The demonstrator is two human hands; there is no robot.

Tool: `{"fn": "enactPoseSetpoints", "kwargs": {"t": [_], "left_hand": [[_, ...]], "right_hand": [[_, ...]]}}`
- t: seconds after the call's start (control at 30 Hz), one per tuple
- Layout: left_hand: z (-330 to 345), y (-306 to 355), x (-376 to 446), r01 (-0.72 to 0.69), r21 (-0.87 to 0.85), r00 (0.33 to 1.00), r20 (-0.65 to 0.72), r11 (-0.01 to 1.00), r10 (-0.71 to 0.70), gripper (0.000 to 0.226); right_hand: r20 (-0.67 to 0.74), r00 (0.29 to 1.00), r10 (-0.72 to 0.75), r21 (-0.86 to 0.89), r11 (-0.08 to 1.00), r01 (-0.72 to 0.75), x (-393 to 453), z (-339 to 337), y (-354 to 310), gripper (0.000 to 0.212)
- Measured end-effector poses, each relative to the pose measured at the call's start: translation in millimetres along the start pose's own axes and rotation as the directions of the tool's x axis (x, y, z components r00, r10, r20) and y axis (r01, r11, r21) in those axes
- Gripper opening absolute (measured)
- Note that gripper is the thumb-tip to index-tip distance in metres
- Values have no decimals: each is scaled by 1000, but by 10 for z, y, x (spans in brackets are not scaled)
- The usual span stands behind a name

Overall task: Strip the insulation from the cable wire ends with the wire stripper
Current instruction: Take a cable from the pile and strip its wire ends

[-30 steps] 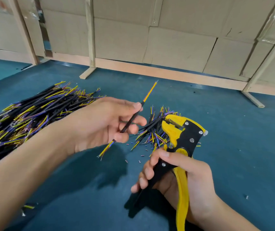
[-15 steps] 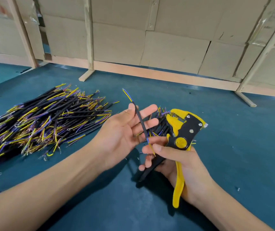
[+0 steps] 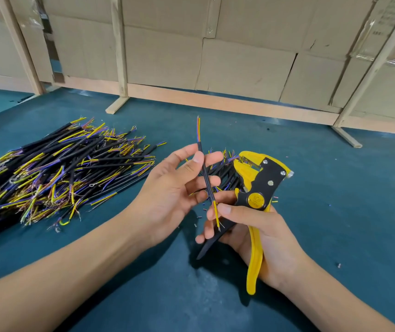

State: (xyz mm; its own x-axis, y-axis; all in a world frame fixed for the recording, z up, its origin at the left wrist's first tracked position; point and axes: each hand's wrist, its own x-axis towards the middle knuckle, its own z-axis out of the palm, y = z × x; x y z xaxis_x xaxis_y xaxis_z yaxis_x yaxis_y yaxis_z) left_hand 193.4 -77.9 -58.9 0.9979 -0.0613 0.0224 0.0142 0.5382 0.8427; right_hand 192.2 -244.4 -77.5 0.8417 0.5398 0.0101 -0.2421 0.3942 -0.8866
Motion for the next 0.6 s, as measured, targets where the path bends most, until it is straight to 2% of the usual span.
{"fn": "enactPoseSetpoints", "kwargs": {"t": [0.13, 0.3, 0.37, 0.47, 0.53, 0.6], "left_hand": [[-1, -3, 7, -26, 25, 999, 22, 999, 25, 36], [-5, 52, 63, -34, -77, 999, 35, 996, 37, 35], [-35, 74, 74, -120, 111, 993, 4, 987, 120, 30], [-77, 120, 84, -216, 493, 968, -2, 843, 250, 33], [-84, 130, 80, -215, 593, 969, 32, 776, 244, 33], [-58, 106, 56, -206, 625, 975, 68, 753, 210, 31]], "right_hand": [[-5, 1000, 3, -16, 1000, -3, -5, -3, -2, 15], [-38, 998, 41, 4, 999, -41, 13, 14, -8, 14], [-71, 996, 45, 42, 998, -42, 21, 27, -5, 8], [-136, 990, 44, 91, 995, -32, 31, 33, -12, 15], [-169, 985, 12, 94, 996, 4, 31, 39, -15, 20], [-195, 979, -51, 67, 996, 65, 23, 22, -29, 26]]}}
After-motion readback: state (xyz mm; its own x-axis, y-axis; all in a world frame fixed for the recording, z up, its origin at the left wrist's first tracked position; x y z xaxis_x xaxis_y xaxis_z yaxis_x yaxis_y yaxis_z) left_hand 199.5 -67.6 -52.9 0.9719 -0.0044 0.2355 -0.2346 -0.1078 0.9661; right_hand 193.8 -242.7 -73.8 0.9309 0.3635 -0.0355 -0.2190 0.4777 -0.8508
